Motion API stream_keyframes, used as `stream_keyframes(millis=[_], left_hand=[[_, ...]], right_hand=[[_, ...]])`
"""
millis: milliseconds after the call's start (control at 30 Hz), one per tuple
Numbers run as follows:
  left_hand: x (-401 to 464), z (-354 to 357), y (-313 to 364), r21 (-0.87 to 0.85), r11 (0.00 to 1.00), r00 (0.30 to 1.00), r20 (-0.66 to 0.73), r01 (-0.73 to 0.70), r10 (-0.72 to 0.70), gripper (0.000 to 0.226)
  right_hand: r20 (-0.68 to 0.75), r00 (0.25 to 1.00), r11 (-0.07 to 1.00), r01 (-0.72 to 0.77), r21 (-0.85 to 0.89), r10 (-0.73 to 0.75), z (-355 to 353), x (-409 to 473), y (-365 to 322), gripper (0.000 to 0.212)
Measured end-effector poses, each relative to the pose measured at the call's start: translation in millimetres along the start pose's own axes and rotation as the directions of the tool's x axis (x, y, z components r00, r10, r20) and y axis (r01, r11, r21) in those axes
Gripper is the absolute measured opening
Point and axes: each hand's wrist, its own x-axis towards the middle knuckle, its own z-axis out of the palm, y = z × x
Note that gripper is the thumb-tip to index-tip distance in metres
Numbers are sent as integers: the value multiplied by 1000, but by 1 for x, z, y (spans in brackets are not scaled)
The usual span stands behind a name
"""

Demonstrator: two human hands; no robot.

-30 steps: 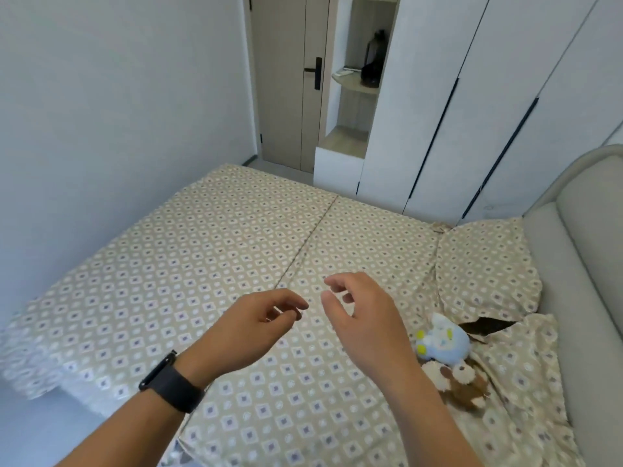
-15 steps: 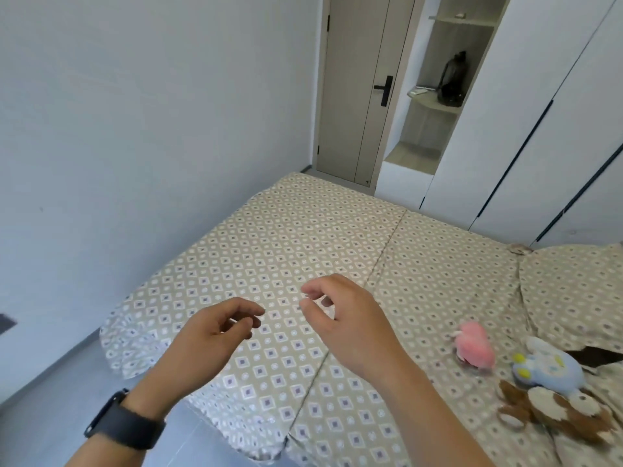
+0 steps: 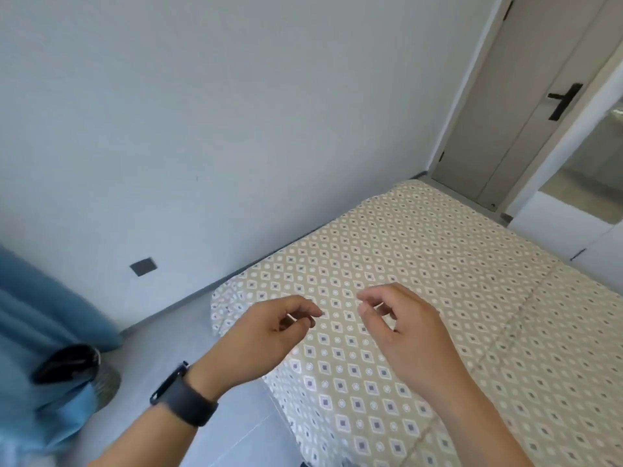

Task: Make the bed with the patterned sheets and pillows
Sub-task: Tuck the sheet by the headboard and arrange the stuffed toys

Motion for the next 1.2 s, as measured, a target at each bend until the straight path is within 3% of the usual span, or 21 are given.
stream_keyframes(millis=[267, 367, 500, 700, 767, 900, 1100, 1200], left_hand=[[40, -167, -89, -71, 984, 945, -275, 162, -176, 30], [61, -212, -125, -141, 969, 930, -284, 202, -235, 36], [111, -291, -178, -95, 976, 942, -257, 198, -217, 30], [195, -421, -186, -3, 986, 982, -82, 169, -169, 33], [243, -437, -181, 81, 990, 993, -29, 118, -116, 31], [340, -432, -153, 61, 998, 991, 130, -26, 18, 28], [459, -392, -119, 90, 970, 893, 417, -228, 171, 31], [510, -361, -93, 42, 970, 811, 559, -238, 174, 40]], right_hand=[[298, 929, 975, 221, 30, -219, 136, 168, -101, 15], [345, 904, 963, 269, 0, -252, 184, 222, -126, 17], [312, 922, 966, 254, -39, -230, 245, 299, -163, 18], [158, 979, 990, 137, -22, -132, 285, 391, -220, 21], [73, 995, 998, 66, -22, -64, 281, 413, -215, 21], [-43, 994, 990, -102, -95, 99, 268, 446, -180, 23], [-281, 926, 948, -294, -120, 252, 220, 492, -129, 22], [-439, 831, 904, -417, -89, 340, 189, 491, -111, 21]])
